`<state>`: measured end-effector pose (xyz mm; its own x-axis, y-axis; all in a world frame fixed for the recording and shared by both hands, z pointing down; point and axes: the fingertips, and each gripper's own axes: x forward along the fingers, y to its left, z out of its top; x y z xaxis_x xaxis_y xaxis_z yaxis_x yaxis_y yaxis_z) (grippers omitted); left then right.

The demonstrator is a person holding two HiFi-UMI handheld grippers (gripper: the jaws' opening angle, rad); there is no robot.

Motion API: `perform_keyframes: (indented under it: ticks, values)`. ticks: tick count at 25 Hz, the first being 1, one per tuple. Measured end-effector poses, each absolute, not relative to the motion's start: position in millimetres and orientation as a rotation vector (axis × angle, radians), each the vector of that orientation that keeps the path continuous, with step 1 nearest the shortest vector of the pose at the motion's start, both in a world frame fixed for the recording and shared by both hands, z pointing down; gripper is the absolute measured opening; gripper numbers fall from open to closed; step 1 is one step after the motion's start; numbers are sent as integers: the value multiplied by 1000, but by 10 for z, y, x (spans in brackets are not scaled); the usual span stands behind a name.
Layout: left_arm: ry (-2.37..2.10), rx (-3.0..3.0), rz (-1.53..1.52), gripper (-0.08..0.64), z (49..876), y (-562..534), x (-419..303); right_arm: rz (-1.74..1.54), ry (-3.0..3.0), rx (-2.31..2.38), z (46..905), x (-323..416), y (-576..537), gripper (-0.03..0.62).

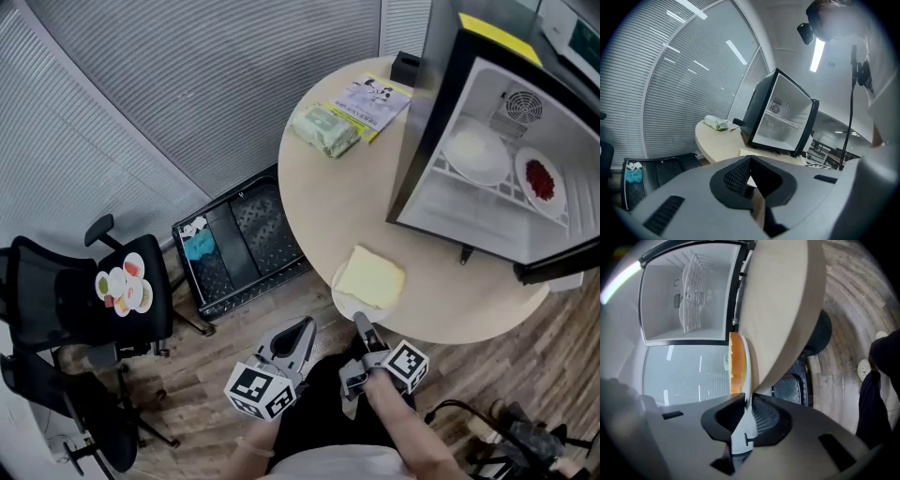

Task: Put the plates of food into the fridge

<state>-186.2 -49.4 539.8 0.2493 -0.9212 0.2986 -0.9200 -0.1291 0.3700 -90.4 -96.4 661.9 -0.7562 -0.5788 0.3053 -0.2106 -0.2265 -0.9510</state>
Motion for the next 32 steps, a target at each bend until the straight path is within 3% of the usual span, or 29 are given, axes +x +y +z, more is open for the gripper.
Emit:
perform_keyframes:
  ticks: [7, 32]
  values:
    - [-1632, 2078, 7, 5, 5405, -550, -1765, -2017, 1796, -837, 6499, -901, -991, 17]
    - [-1450, 2287, -2, 5, 5142, -1047, -1120, -1859, 1949, -781, 5880, -145, -1353, 17]
